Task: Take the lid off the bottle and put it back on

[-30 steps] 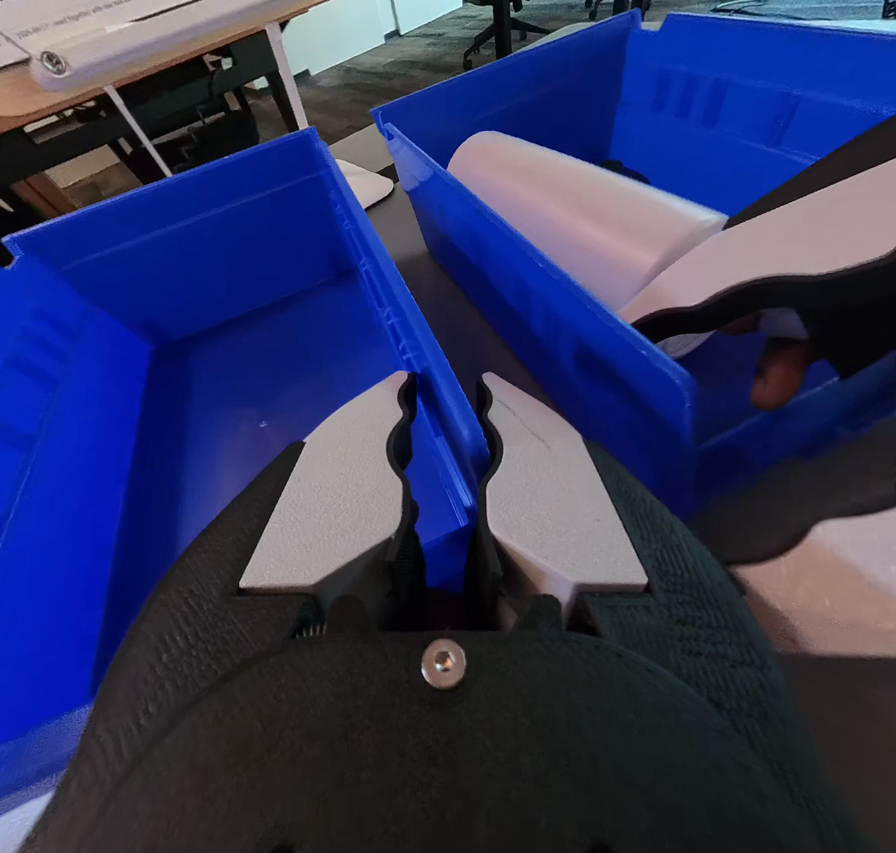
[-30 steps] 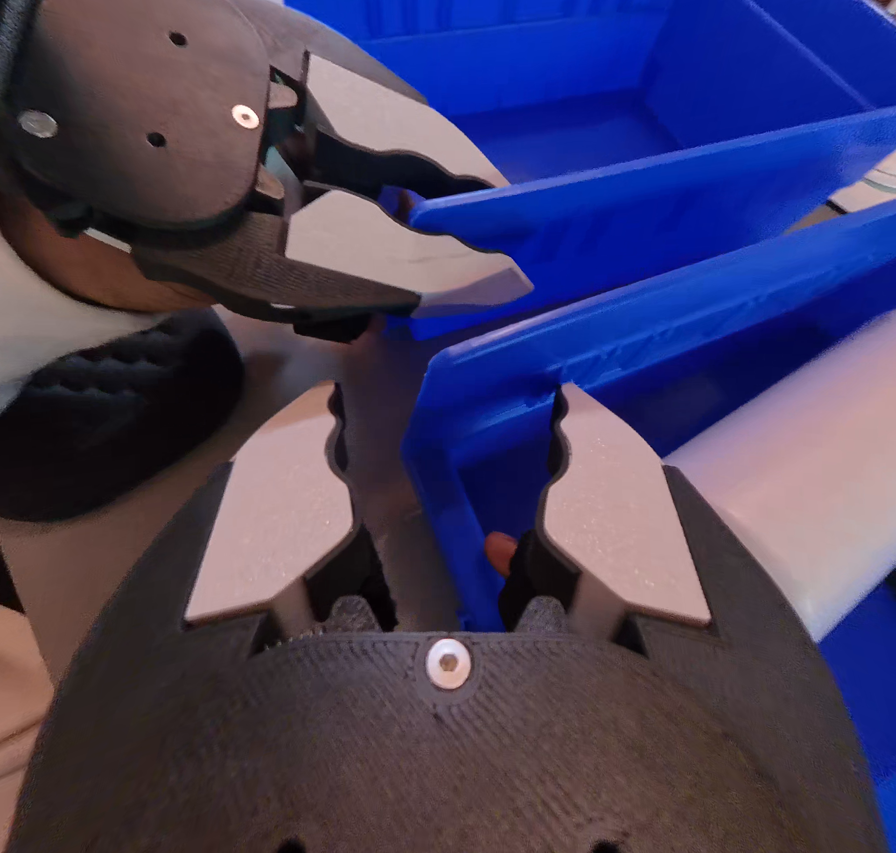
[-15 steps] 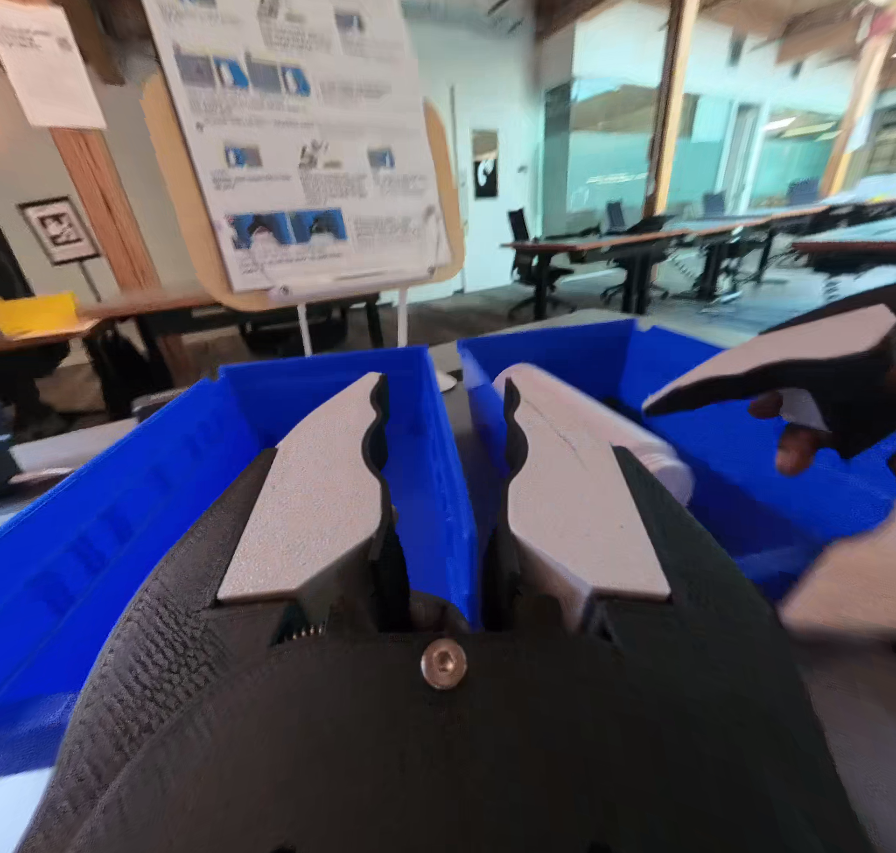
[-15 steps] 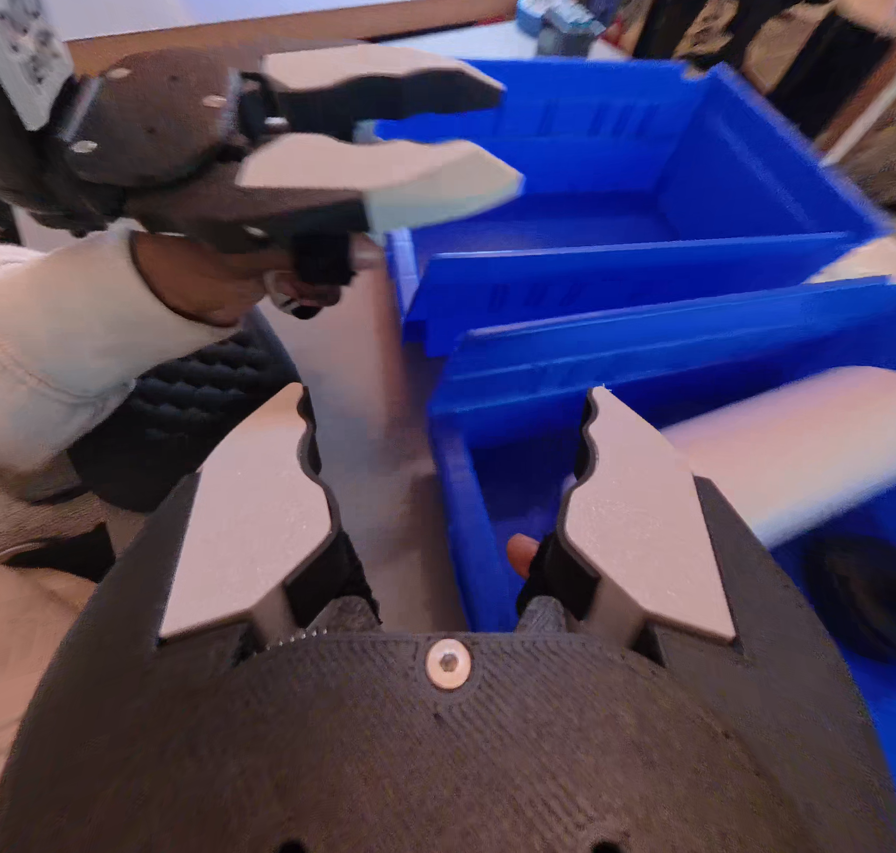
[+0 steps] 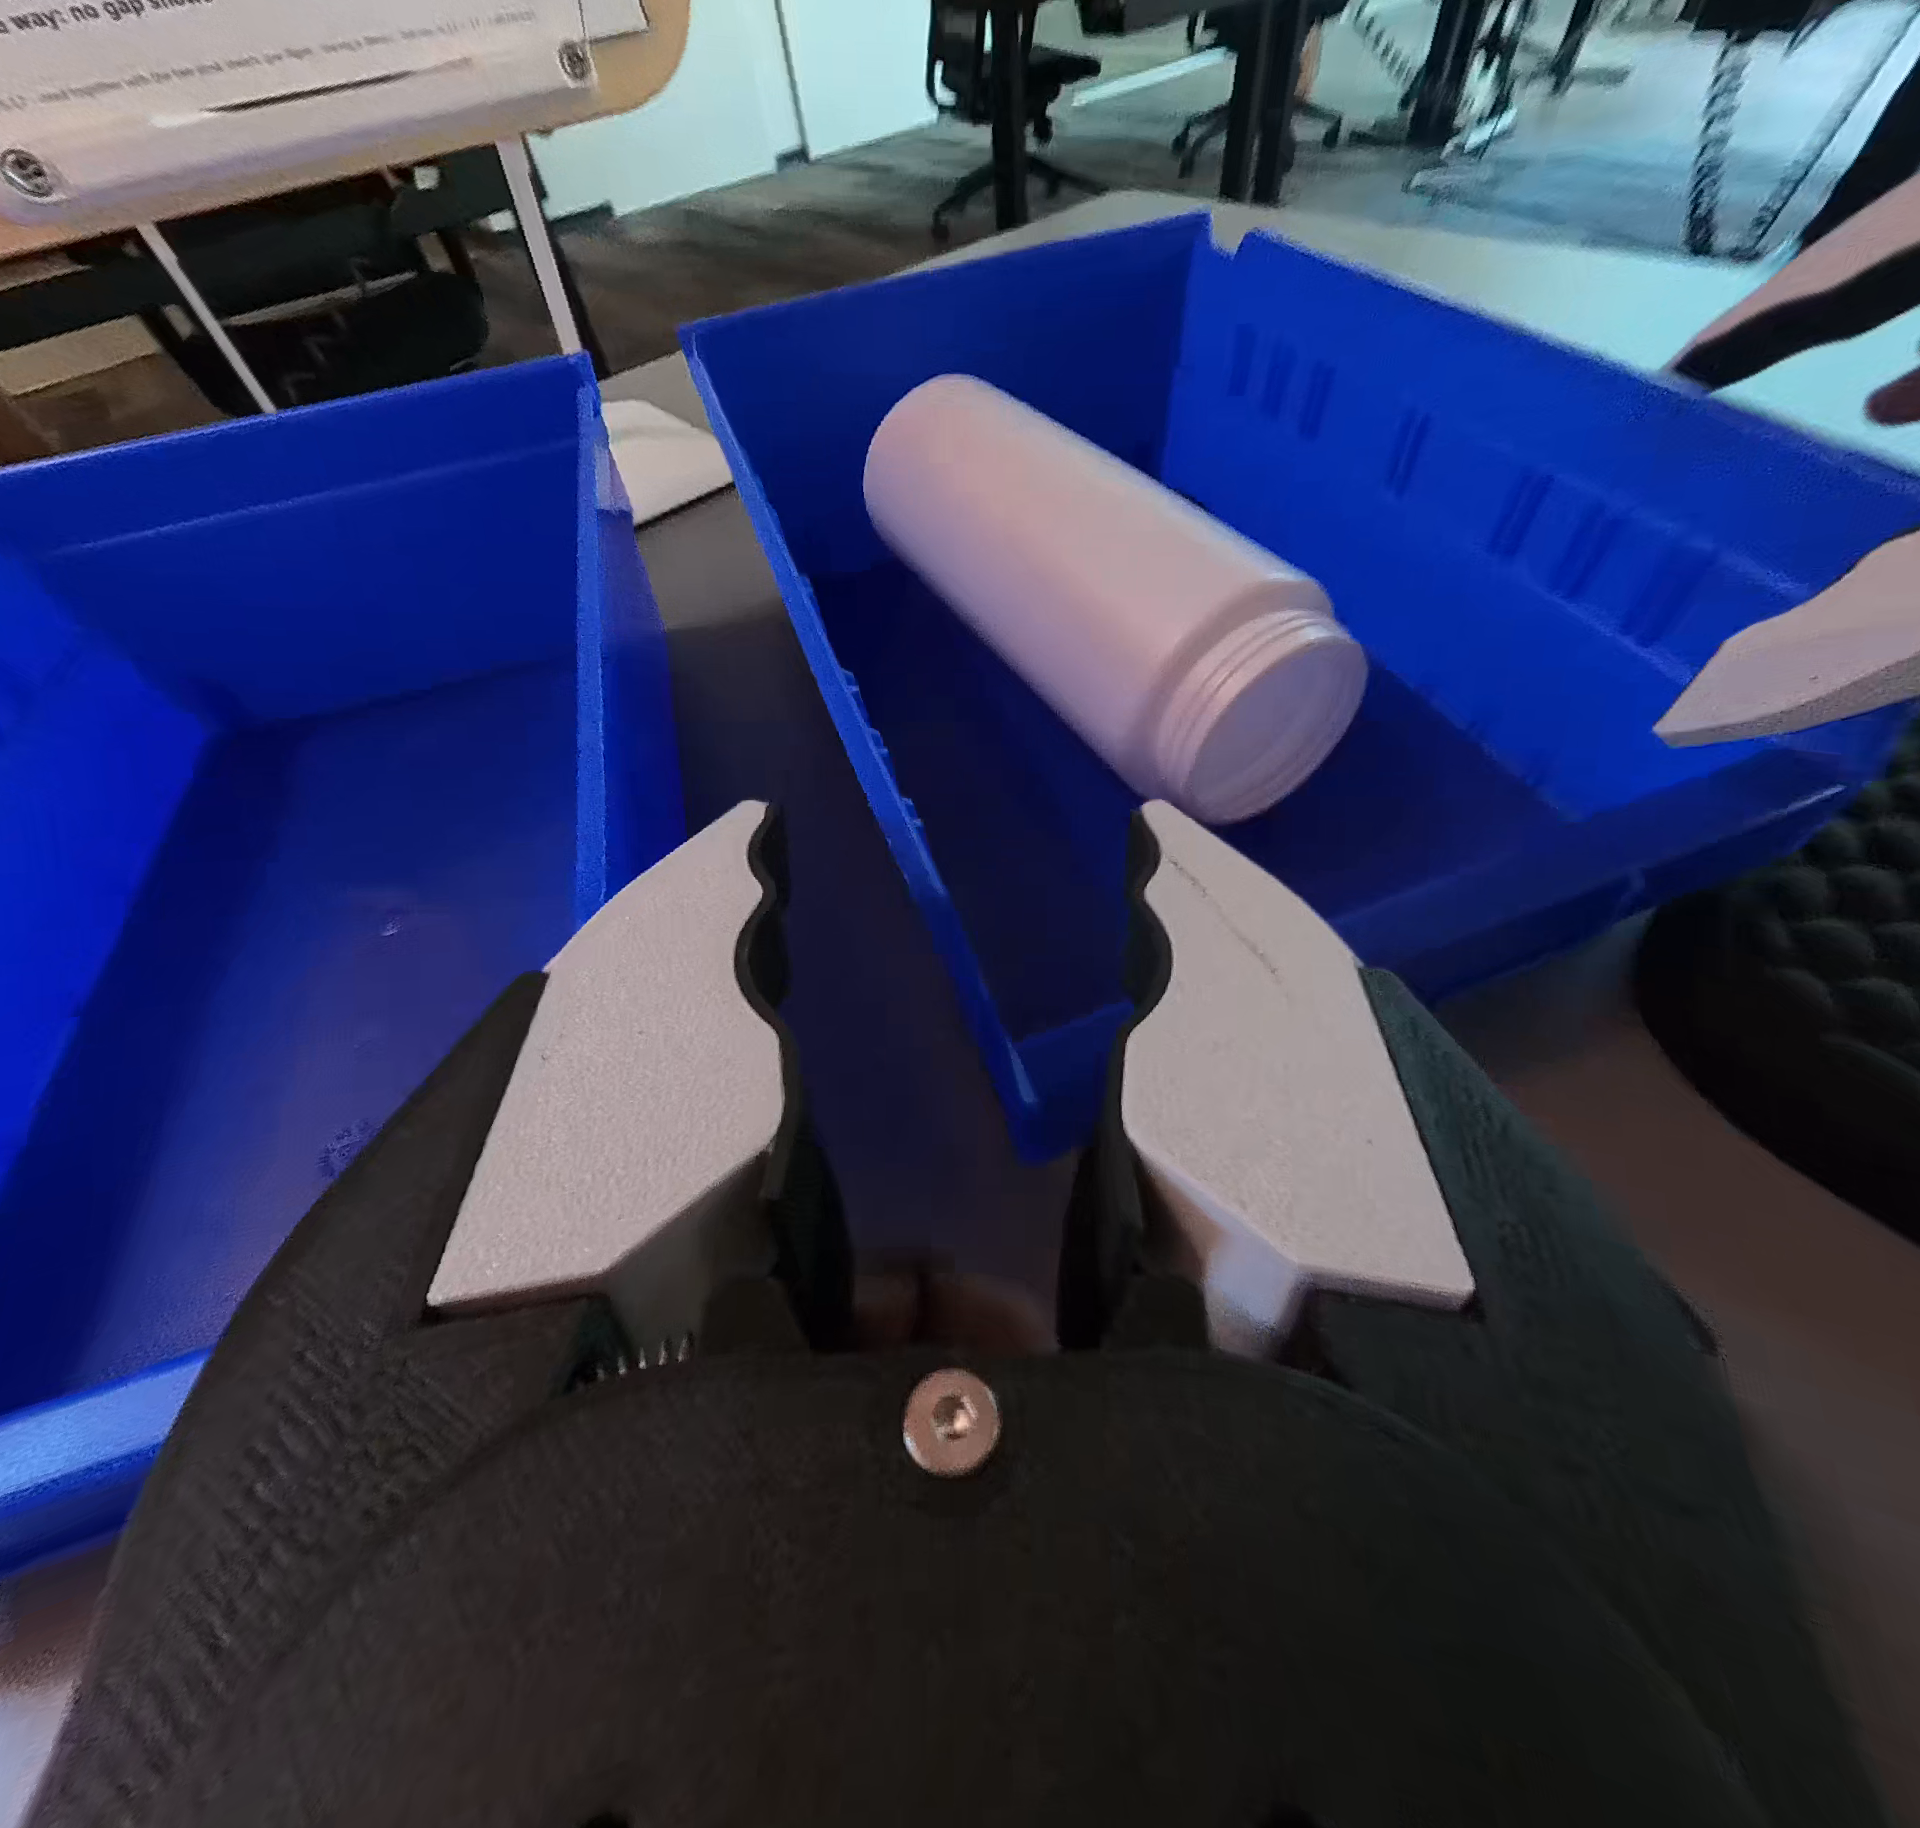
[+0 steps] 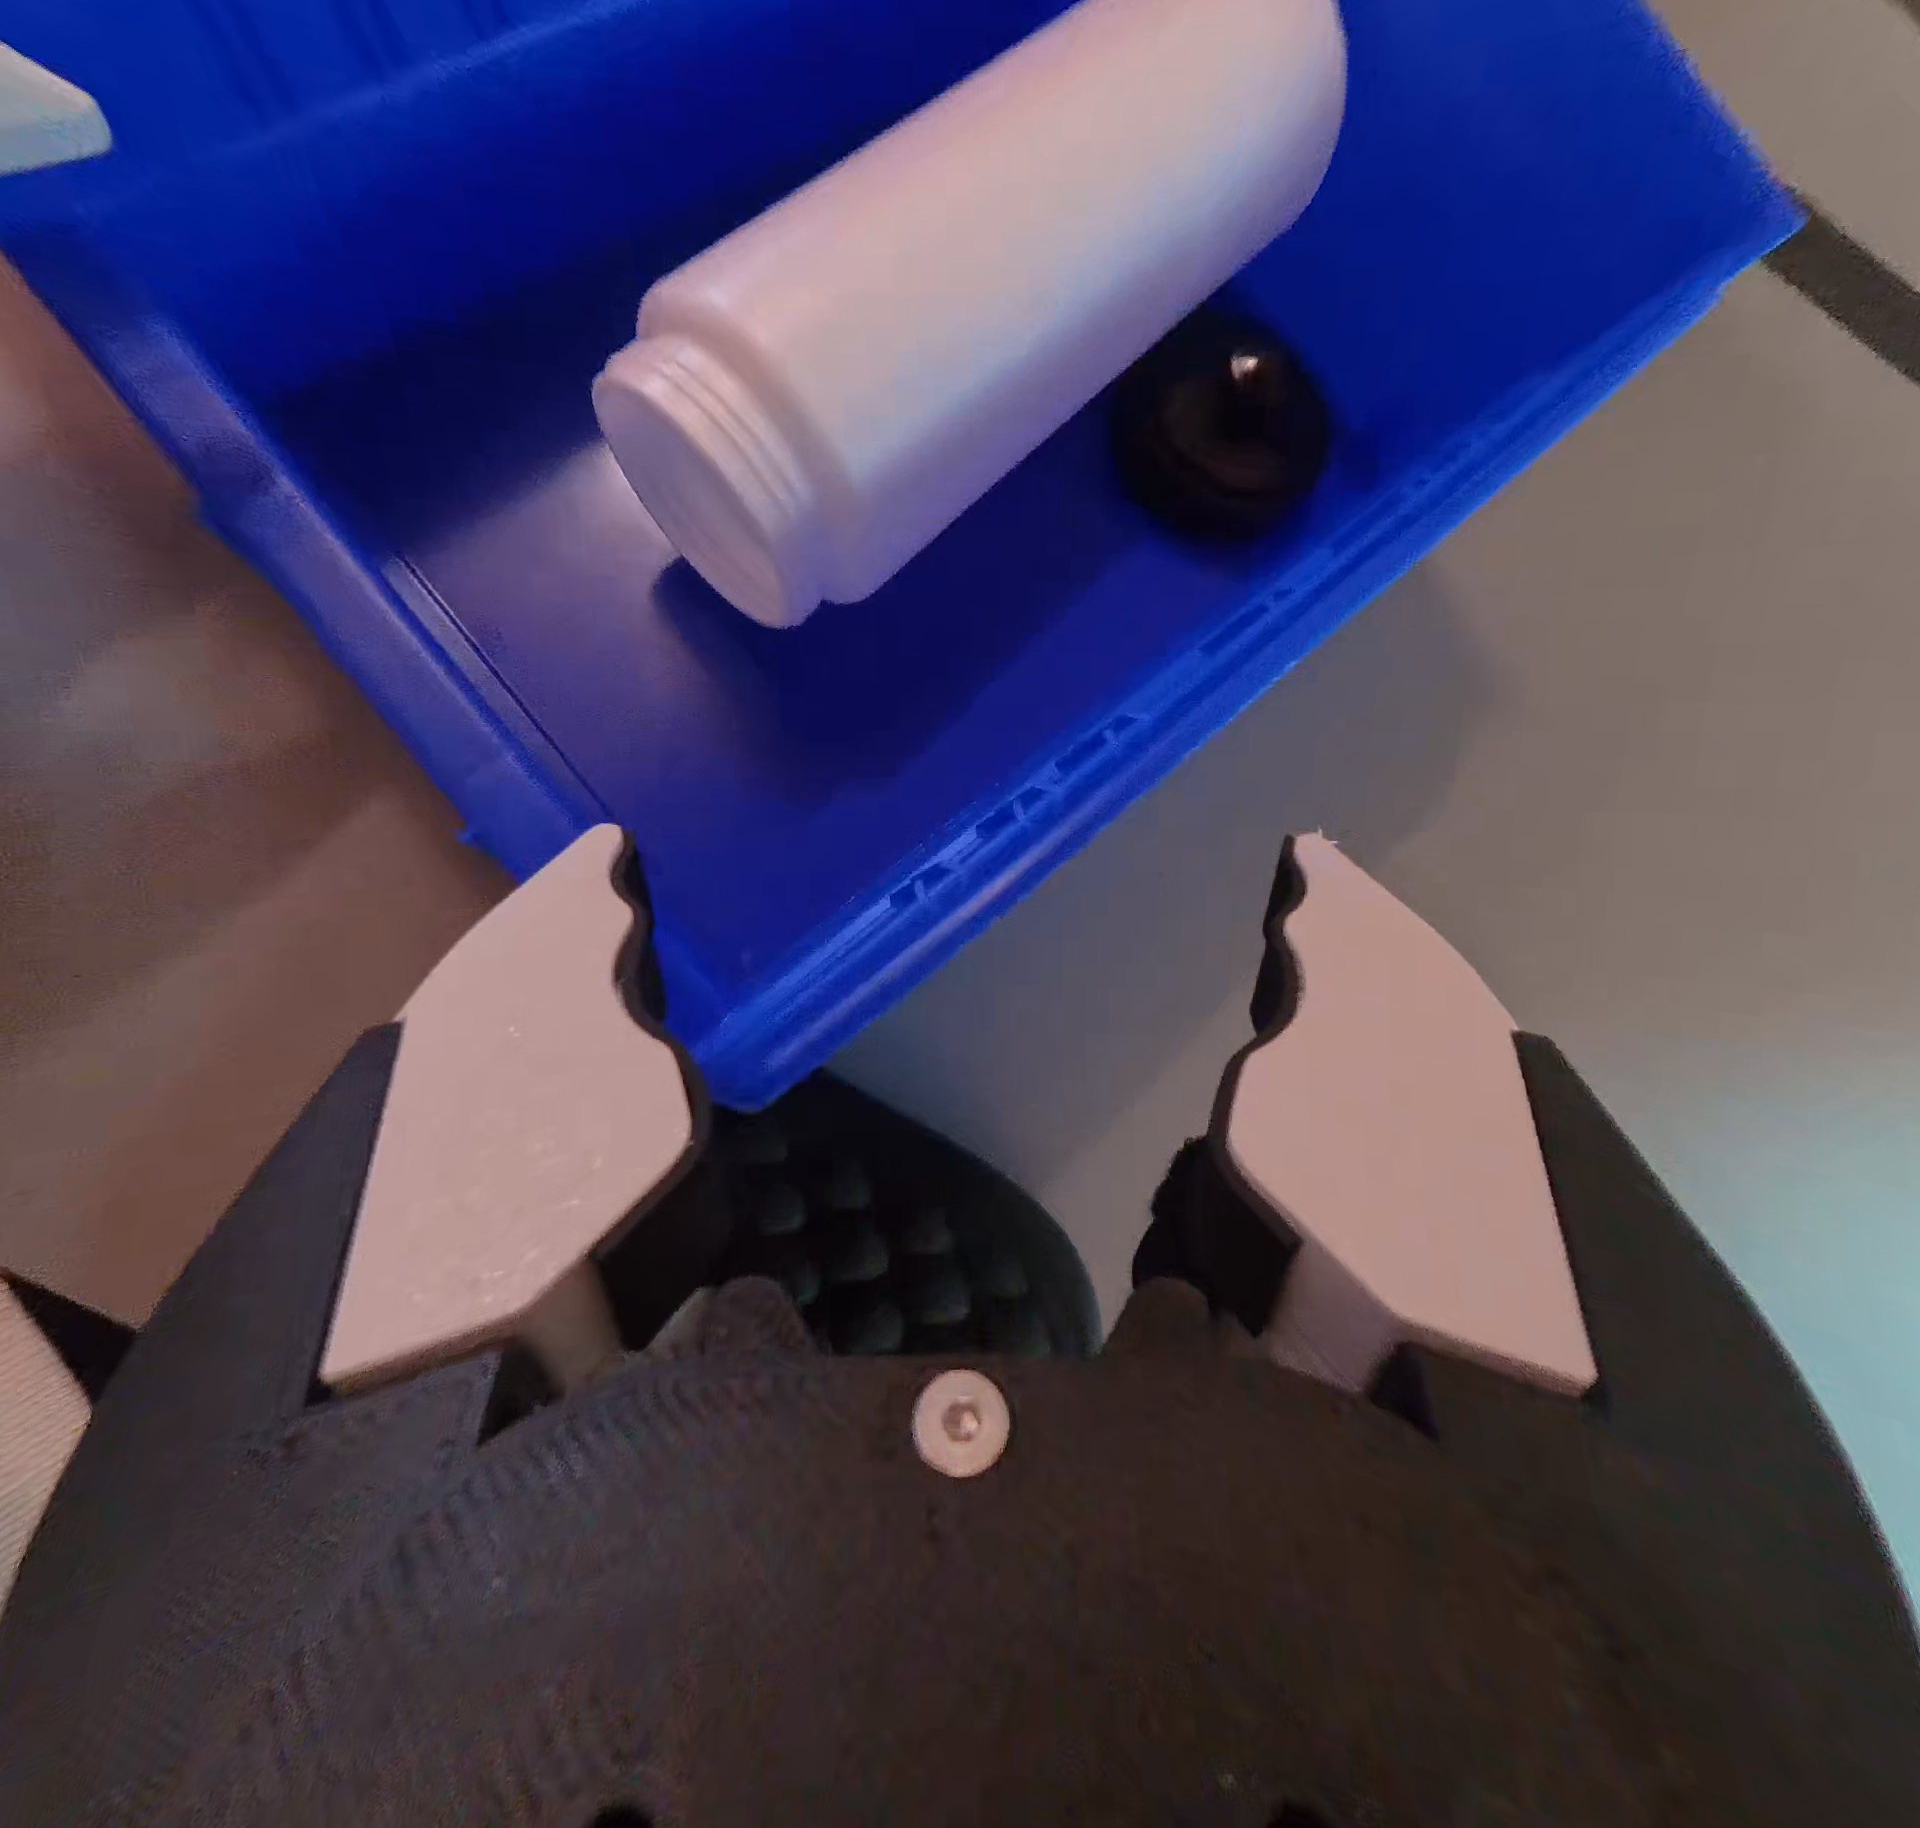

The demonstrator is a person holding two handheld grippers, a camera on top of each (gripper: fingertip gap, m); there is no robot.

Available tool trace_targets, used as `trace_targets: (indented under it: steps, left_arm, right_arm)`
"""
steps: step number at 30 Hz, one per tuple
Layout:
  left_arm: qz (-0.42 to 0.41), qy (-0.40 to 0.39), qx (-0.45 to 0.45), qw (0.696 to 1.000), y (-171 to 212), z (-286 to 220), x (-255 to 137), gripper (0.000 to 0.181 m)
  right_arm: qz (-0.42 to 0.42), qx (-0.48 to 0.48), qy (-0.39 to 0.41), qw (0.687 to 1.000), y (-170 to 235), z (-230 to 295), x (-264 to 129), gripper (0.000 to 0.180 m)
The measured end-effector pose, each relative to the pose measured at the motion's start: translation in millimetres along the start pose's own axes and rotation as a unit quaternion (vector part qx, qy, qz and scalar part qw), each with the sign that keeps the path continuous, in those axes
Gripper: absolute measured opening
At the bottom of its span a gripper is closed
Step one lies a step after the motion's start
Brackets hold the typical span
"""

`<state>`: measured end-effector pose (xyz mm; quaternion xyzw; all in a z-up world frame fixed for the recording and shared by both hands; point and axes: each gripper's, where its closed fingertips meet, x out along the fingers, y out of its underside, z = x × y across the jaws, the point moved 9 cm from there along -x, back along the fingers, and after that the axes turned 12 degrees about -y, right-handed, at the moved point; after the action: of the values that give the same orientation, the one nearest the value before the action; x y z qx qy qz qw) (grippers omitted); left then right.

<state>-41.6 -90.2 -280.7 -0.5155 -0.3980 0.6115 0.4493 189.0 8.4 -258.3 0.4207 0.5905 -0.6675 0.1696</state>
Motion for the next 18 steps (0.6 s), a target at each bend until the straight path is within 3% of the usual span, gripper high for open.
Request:
trace_targets:
  steps: [3, 6, 7, 12, 18]
  left_arm:
    - [0.034, -0.020, 0.057, 0.998, 2, -5, 11, 0.057]
    - [0.034, -0.041, 0.075, 0.996, 4, -8, 22, 0.018]
    - [0.026, -0.046, 0.082, 0.995, 3, -9, 23, 0.015]
    - [0.001, -0.049, 0.094, 0.994, -6, -15, 18, 0.016]
    - [-0.034, -0.053, 0.090, 0.994, -31, -20, 6, 0.017]
  right_arm:
    - [0.033, -0.002, -0.021, 0.999, 3, 5, 17, 0.094]
    - [0.054, 0.001, -0.023, 0.998, 3, 6, 23, 0.068]
    - [0.070, -0.009, 0.005, 0.997, 4, 4, 23, 0.060]
    - [0.050, -0.040, 0.096, 0.993, -1, -5, 5, 0.020]
    - [0.022, -0.076, 0.177, 0.981, -17, -1, -29, 0.016]
